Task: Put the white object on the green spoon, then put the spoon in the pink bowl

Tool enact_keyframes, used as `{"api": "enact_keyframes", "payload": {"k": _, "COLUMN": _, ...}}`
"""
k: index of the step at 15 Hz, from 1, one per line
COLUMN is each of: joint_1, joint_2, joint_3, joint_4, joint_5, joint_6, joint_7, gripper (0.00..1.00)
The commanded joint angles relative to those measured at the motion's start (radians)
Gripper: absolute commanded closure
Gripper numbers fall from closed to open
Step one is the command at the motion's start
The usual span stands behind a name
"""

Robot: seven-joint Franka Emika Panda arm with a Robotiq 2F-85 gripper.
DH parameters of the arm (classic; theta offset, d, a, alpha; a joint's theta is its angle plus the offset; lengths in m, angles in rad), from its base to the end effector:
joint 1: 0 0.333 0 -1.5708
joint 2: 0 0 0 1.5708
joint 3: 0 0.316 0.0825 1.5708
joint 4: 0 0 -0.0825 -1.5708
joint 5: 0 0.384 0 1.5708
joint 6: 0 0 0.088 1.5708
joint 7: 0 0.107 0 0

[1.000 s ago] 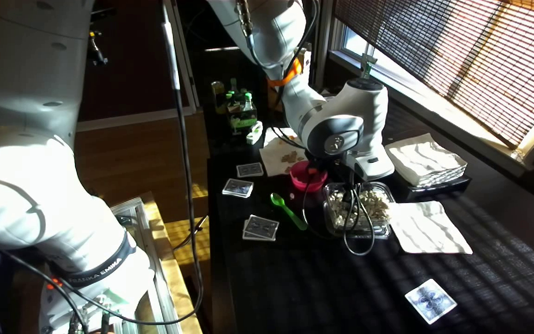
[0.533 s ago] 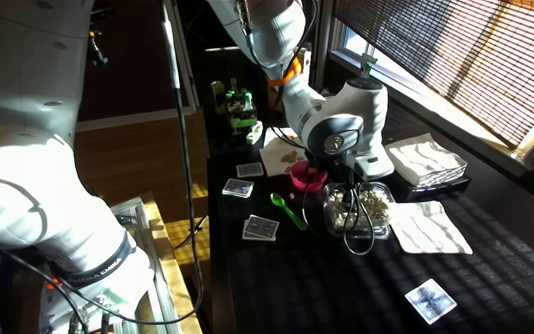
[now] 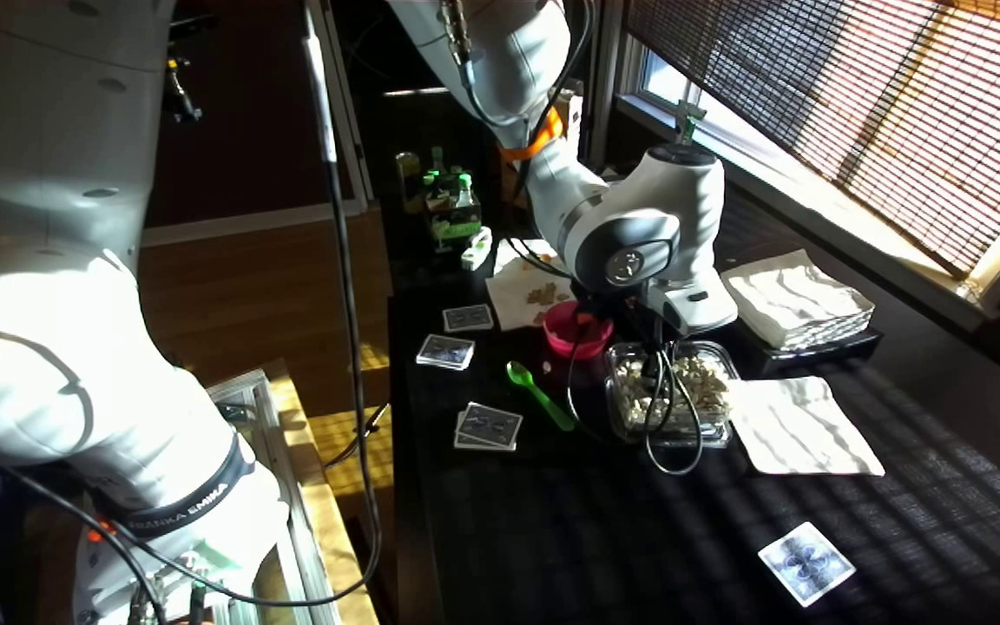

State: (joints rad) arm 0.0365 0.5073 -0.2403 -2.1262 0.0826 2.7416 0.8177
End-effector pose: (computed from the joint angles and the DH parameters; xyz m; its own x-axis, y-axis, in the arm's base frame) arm 0.5729 -0.1218 0.1854 0.4821 -0.8647 0.1409 -0.8698 -0.4916 -0.0414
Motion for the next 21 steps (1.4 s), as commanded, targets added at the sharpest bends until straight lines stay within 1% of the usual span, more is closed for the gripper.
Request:
{"api": "enact_keyframes", "payload": {"k": 1, "joint_1": 0.034, "joint_2": -0.035, "joint_3": -0.032, "joint_4": -0.009, "joint_5": -0.038, "joint_6": -0.027, "joint_7": 0.003, "gripper": 0.96}}
{"api": "enact_keyframes", "payload": {"k": 7, "joint_1": 0.048, "joint_2": -0.065, "joint_3": -0.038, "joint_4": -0.023, "joint_5": -0.078, "joint_6": -0.026, "joint_7": -0.035, "gripper": 0.96}}
{"api": "enact_keyframes", "payload": {"k": 12, "joint_1": 0.041, "joint_2": -0.076, "joint_3": -0.024, "joint_4": -0.027, "joint_5": -0.083, "joint_6": -0.026, "joint_7": -0.072, "gripper": 0.96}}
{"api": "enact_keyframes", "payload": {"k": 15, "joint_1": -0.002, "joint_2": -0.106, "joint_3": 0.03, "joint_4": -0.055, "joint_5": -0.054, "joint_6": -0.008, "joint_7": -0.203, "gripper": 0.96}}
{"api": "enact_keyframes", "payload": {"k": 20, "joint_1": -0.026, "joint_2": -0.221, "joint_3": 0.069, "joint_4": -0.165, "joint_5": -0.064, "joint_6": 0.0, "joint_7": -0.441, "gripper": 0.96}}
{"api": "enact_keyframes", "payload": {"k": 21, "joint_1": -0.036, "joint_2": -0.251, "joint_3": 0.086, "joint_4": -0.196, "joint_5": -0.062, "joint_6": 0.006, "joint_7": -0.502, "gripper": 0.96}}
